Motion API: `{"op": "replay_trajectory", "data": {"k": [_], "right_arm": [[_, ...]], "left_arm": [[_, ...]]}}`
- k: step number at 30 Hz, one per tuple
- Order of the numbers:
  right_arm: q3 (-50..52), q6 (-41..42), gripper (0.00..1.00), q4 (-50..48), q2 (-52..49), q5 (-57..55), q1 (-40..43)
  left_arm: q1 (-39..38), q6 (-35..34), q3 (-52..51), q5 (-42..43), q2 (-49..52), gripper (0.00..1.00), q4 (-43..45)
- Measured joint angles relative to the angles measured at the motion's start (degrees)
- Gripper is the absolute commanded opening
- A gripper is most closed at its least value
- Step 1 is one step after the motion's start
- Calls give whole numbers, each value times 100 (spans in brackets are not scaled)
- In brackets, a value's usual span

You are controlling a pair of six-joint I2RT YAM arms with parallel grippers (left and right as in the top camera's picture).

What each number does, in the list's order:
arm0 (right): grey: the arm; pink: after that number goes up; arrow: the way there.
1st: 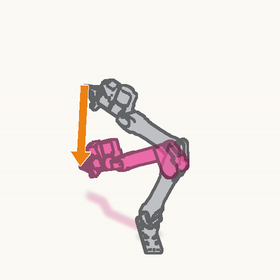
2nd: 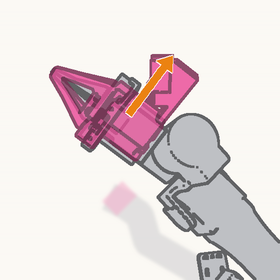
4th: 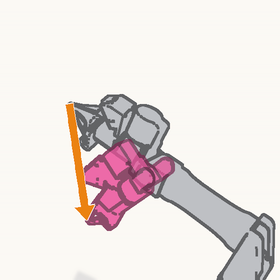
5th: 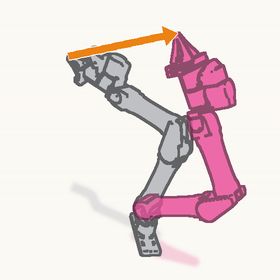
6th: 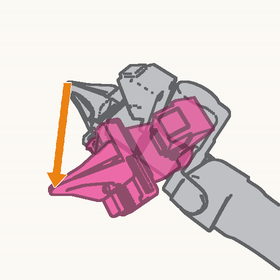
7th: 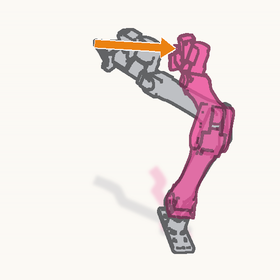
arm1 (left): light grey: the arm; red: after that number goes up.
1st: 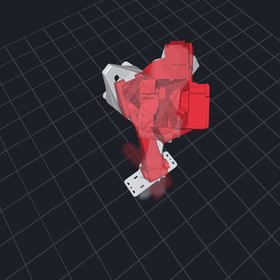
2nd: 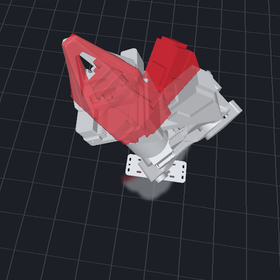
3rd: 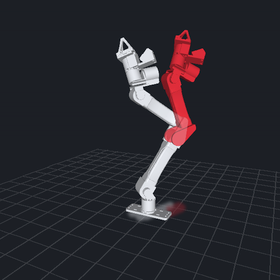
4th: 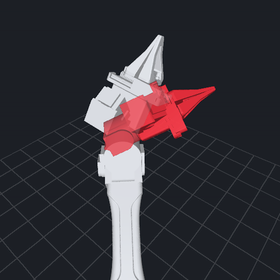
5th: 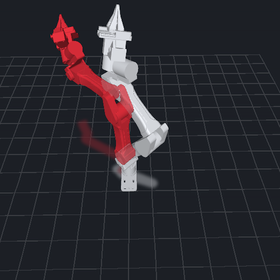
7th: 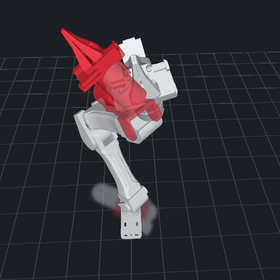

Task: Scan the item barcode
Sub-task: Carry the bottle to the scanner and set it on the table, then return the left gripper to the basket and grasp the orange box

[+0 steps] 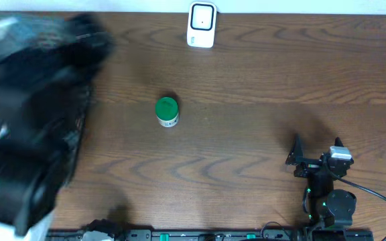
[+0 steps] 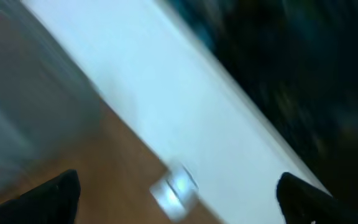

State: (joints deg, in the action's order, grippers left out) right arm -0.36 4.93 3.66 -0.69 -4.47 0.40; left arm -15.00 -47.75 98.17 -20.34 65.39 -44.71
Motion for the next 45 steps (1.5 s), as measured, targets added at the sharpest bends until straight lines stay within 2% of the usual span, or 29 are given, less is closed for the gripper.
{"op": "replay_trajectory", "data": {"k": [3, 6, 8, 13, 17, 19, 23, 44, 45], "right_arm": [[0, 0, 99, 0, 0, 2, 0], [0, 0, 99, 0, 0, 0, 0], [-2, 0, 99, 0, 0, 2, 0], [0, -2, 99, 0, 0, 0, 0], [0, 0, 99, -2, -2, 2, 0], [0, 0, 99, 0, -2, 2, 0], [-2, 0, 99, -2, 0, 0, 0], [0, 0, 99, 0, 0, 2, 0], [0, 0, 99, 0, 0, 0, 0]], "left_arm": [[1021, 413, 57, -610, -450, 99, -361], [2059, 612, 61, -717, -428, 99, -837], [2739, 713, 9, -675, -92, 99, -1093], [3515, 756, -162, -297, 1141, 100, -1390], [3672, 719, -280, 389, 2474, 98, -1150], [3692, 708, -280, 664, 2870, 93, -920], [3698, 675, -280, 1095, 3663, 92, -573], [3860, -501, -280, 1362, 5759, 94, 105], [3875, -520, -280, 1362, 5821, 100, 138]]}}
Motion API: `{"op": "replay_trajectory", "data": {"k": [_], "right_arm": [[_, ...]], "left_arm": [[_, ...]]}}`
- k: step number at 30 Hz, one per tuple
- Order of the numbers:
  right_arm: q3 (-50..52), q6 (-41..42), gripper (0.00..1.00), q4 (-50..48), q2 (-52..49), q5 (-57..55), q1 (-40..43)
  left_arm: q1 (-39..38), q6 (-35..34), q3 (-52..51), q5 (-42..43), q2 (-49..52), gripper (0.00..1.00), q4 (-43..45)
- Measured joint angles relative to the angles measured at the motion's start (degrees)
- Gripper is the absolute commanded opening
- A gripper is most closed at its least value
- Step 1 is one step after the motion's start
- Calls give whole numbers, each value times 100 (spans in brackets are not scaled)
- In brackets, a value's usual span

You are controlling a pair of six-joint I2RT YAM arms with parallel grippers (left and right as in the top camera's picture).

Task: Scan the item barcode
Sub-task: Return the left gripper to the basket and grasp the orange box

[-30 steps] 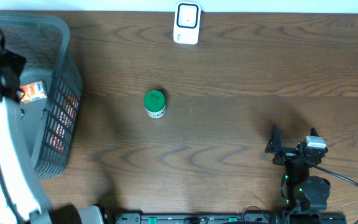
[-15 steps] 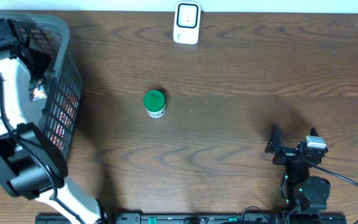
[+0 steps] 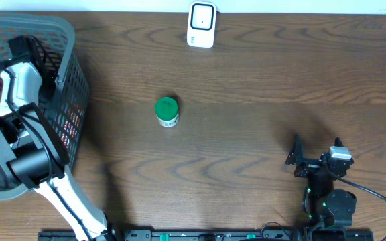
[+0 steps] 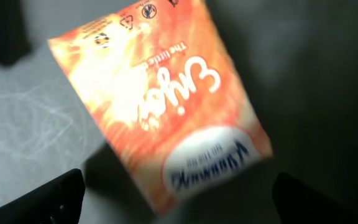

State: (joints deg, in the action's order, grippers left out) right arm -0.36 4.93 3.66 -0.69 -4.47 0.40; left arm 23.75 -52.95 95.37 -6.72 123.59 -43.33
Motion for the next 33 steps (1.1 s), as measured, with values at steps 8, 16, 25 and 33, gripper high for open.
{"op": "replay_trajectory", "data": {"k": [8, 16, 25, 33], "right_arm": [[0, -2, 99, 0, 0, 0, 0], [0, 0, 99, 0, 0, 2, 0], [-2, 0, 99, 0, 0, 2, 0], [0, 0, 99, 0, 0, 2, 0]], "left_arm": [[153, -129, 7, -24, 39, 99, 260], [457, -129, 7, -24, 39, 100, 407], [470, -116, 22, -212, 116, 68, 396], [472, 79, 131, -369, 201, 51, 284]]}}
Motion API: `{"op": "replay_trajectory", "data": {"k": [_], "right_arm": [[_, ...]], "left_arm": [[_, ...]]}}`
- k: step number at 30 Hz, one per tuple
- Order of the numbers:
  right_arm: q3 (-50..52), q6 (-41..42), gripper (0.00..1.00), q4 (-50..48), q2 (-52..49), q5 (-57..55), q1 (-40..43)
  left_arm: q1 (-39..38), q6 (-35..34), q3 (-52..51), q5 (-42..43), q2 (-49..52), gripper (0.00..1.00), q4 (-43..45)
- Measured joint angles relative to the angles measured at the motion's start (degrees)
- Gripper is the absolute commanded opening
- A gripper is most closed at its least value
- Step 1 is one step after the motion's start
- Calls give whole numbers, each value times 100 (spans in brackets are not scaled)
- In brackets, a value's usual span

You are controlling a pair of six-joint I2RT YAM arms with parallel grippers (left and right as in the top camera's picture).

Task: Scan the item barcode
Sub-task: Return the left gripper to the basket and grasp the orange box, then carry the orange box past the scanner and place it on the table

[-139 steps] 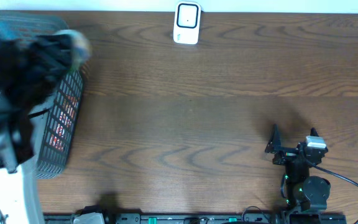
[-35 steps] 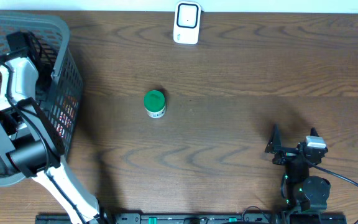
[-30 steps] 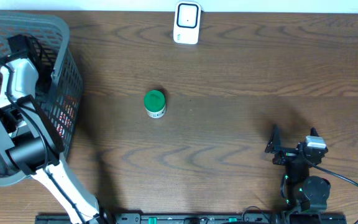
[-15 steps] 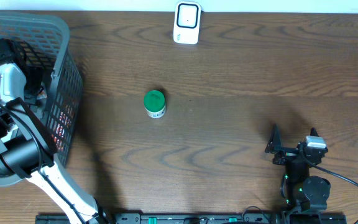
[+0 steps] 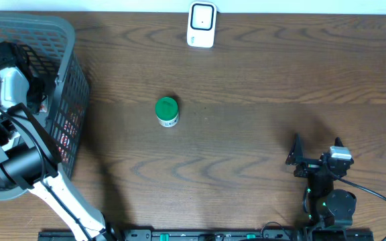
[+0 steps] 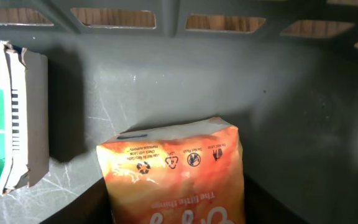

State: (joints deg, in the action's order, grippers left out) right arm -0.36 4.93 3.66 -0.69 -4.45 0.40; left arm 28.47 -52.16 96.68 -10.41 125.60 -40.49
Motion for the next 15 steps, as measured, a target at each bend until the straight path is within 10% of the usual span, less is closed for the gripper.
{"op": "replay_trajectory", "data": {"k": [8, 15], "right_arm": [[0, 0, 99, 0, 0, 0, 0], [0, 0, 99, 0, 0, 0, 0]], "left_arm": [[90, 13, 92, 236, -304, 51, -704], [203, 15, 273, 850, -2704, 51, -780]]}}
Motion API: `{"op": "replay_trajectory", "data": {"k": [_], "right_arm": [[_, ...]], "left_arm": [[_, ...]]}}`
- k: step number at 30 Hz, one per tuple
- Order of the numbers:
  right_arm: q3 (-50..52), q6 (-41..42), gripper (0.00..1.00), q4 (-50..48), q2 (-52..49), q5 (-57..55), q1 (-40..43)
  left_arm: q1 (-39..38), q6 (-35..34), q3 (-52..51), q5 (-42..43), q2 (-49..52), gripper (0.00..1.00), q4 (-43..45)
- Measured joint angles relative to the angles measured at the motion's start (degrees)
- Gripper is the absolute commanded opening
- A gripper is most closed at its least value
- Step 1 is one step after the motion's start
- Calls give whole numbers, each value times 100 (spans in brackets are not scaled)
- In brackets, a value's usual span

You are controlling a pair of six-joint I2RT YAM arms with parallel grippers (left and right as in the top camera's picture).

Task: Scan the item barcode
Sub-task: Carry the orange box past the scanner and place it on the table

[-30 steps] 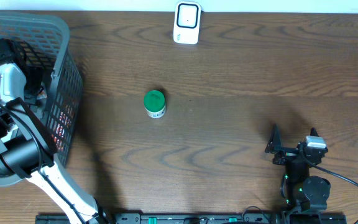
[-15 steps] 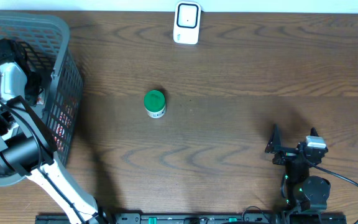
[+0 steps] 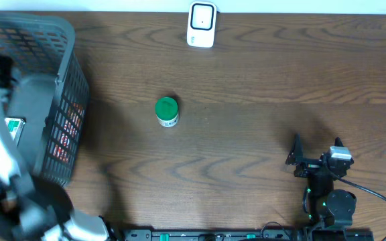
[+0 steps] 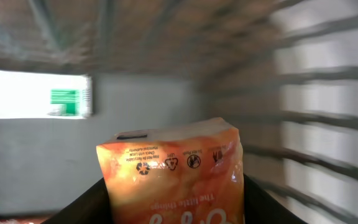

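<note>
An orange snack packet stands upright between the black fingers of my left gripper, which is shut on it inside the grey basket. The picture is blurred by motion. In the overhead view my left arm is a white smear over the basket's left side, and the packet is hidden there. The white scanner stands at the table's far edge. My right gripper rests open near the front right with nothing in it.
A white box with a green label lies in the basket behind the packet. A small can with a green lid stands at mid-table. The basket's slatted walls close in on the right of the packet.
The packet stays in my left jaws, but the basket floor has dropped away and the walls streak past. In the overhead view my left arm has shifted toward the basket's left front.
My left arm was first a blur over the basket, jaws open and holding nothing. Then it hung open above the orange packet on the basket floor. Then the packet stood between the jaws, and now it is held while the arm moves. The right arm stayed still.
</note>
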State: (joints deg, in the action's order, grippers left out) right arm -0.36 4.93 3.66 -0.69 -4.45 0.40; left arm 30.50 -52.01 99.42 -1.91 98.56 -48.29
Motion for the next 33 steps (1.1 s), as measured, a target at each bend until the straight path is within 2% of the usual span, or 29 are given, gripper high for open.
{"op": "replay_trajectory", "data": {"k": [4, 7, 12, 16, 22, 27, 33], "right_arm": [[0, 0, 99, -2, 0, -2, 2], [0, 0, 99, -2, 0, -2, 0], [0, 0, 99, -2, 0, 0, 0], [0, -2, 99, -2, 0, -2, 0], [0, -2, 99, 0, 0, 0, 2], [0, 0, 99, 0, 0, -2, 0], [0, 0, 99, 0, 0, 0, 0]], "left_arm": [[-232, -7, 273, 796, -1690, 52, 15], [-905, -2, 341, 1276, -2472, 52, -103], [-2981, -4, 304, 1530, -2730, 52, -376], [-4800, -227, 0, 861, -2240, 52, -393], [-6603, -1263, -278, -527, -1014, 52, -415], [-7377, -2527, -286, -1198, 199, 52, -369], [-7578, -4238, -306, -1331, 1646, 52, -286]]}}
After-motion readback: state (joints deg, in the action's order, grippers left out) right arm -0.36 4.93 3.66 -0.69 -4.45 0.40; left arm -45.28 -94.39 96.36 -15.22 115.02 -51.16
